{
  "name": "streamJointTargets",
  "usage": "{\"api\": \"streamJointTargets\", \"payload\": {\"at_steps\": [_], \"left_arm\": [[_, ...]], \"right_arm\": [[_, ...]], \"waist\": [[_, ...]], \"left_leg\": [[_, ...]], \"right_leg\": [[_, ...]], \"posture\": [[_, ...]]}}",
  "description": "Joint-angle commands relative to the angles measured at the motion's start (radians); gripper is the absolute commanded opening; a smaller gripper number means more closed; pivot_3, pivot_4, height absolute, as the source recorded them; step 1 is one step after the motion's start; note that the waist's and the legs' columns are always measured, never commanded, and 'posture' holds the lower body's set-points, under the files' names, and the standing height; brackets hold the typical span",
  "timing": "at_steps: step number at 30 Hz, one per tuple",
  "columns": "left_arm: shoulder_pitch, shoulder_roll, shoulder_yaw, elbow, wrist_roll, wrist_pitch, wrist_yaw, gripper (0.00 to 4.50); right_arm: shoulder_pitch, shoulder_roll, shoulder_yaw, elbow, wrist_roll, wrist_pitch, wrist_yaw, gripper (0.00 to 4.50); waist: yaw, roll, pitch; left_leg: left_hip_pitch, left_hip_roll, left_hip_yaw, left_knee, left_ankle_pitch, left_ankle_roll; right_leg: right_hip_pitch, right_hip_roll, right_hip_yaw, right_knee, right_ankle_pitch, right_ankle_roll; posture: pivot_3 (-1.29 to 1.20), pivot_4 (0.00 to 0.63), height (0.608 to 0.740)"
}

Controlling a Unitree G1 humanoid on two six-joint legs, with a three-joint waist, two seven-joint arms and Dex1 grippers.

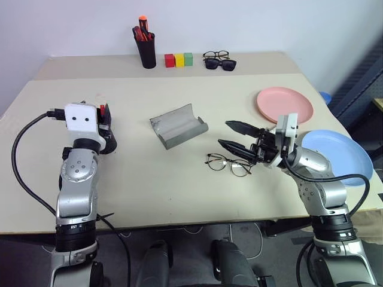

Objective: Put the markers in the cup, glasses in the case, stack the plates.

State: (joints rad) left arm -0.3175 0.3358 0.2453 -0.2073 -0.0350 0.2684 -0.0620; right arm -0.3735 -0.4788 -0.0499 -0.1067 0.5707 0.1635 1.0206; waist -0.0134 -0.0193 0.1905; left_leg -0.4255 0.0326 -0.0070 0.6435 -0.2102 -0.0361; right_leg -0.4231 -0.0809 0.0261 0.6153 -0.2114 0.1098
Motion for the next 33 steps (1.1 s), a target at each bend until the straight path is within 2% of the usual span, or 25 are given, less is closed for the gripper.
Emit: {"api": "streamJointTargets", "payload": {"at_steps": [1, 5, 10, 14, 21, 23, 27, 30, 33], "left_arm": [[0.003, 0.004, 0.027, -0.076, -0.054, -0.033, -0.036, 3.85], [0.015, 0.033, 0.092, -0.155, -0.187, 0.034, -0.109, 3.85], [0.079, 0.120, 0.233, -0.222, -0.386, 0.160, -0.211, 3.85], [0.156, 0.251, 0.361, -0.188, -0.479, 0.272, -0.288, 3.85], [0.272, 0.494, 0.492, -0.074, -0.574, 0.441, -0.467, 3.85], [0.275, 0.567, 0.487, -0.008, -0.582, 0.511, -0.504, 3.85], [0.252, 0.691, 0.364, 0.123, -0.529, 0.632, -0.526, 3.85], [0.181, 0.749, 0.232, 0.228, -0.465, 0.677, -0.514, 3.85], [0.090, 0.766, 0.140, 0.298, -0.432, 0.692, -0.531, 3.85]], "right_arm": [[0.008, -0.006, -0.026, -0.003, -0.001, -0.029, 0.012, 2.76], [0.014, -0.005, -0.023, 0.023, -0.012, -0.047, 0.027, 2.76], [-0.004, 0.008, -0.009, 0.070, -0.026, -0.073, 0.045, 2.76], [-0.028, 0.021, 0.002, 0.110, -0.038, -0.090, 0.062, 2.76], [-0.051, 0.035, 0.011, 0.140, -0.052, -0.101, 0.076, 2.76], [-0.053, 0.037, 0.013, 0.141, -0.054, -0.102, 0.077, 2.76], [-0.051, 0.039, 0.015, 0.140, -0.058, -0.102, 0.075, 2.76], [-0.043, 0.039, 0.016, 0.126, -0.061, -0.098, 0.066, 2.76], [-0.031, 0.037, 0.015, 0.110, -0.062, -0.094, 0.055, 2.76]], "waist": [[0.002, 0.000, 0.000], [0.000, 0.000, 0.000], [-0.008, 0.000, 0.000], [-0.007, 0.000, 0.000], [-0.002, 0.000, 0.000], [-0.002, 0.000, 0.000], [-0.006, 0.000, 0.000], [-0.004, 0.000, 0.000], [-0.005, 0.000, 0.000]], "left_leg": [[0.000, 0.000, 0.000, 0.000, 0.000, 0.000], [0.000, 0.000, 0.000, 0.000, 0.000, 0.000], [0.001, 0.000, 0.000, -0.001, 0.000, 0.000], [0.001, 0.001, 0.000, -0.001, 0.000, 0.000], [0.000, 0.001, 0.001, -0.002, 0.000, -0.001], [0.000, 0.001, 0.001, -0.002, 0.000, -0.001], [0.000, 0.001, 0.002, -0.005, -0.001, -0.001], [0.001, 0.001, 0.002, -0.010, 0.000, -0.002], [0.001, 0.001, 0.002, -0.013, 0.001, -0.003]], "right_leg": [[0.000, 0.000, 0.000, 0.000, 0.000, 0.000], [0.000, 0.000, 0.000, 0.000, 0.000, 0.000], [-0.001, 0.000, 0.000, 0.000, 0.000, 0.000], [-0.001, 0.000, 0.000, 0.000, 0.000, -0.001], [-0.002, -0.001, 0.000, -0.002, 0.000, -0.001], [-0.002, -0.001, 0.000, -0.002, 0.000, -0.002], [-0.004, -0.002, 0.000, -0.004, 0.000, -0.002], [-0.005, -0.002, 0.000, -0.004, 0.000, -0.002], [-0.007, -0.001, 0.000, -0.004, 0.000, -0.003]], "posture": [[0.00, 0.150, 0.740], [0.00, 0.150, 0.740], [0.00, 0.150, 0.740], [0.00, 0.150, 0.740], [0.00, 0.150, 0.740], [0.00, 0.150, 0.740], [0.00, 0.150, 0.740], [0.00, 0.150, 0.740], [0.00, 0.150, 0.740]]}}
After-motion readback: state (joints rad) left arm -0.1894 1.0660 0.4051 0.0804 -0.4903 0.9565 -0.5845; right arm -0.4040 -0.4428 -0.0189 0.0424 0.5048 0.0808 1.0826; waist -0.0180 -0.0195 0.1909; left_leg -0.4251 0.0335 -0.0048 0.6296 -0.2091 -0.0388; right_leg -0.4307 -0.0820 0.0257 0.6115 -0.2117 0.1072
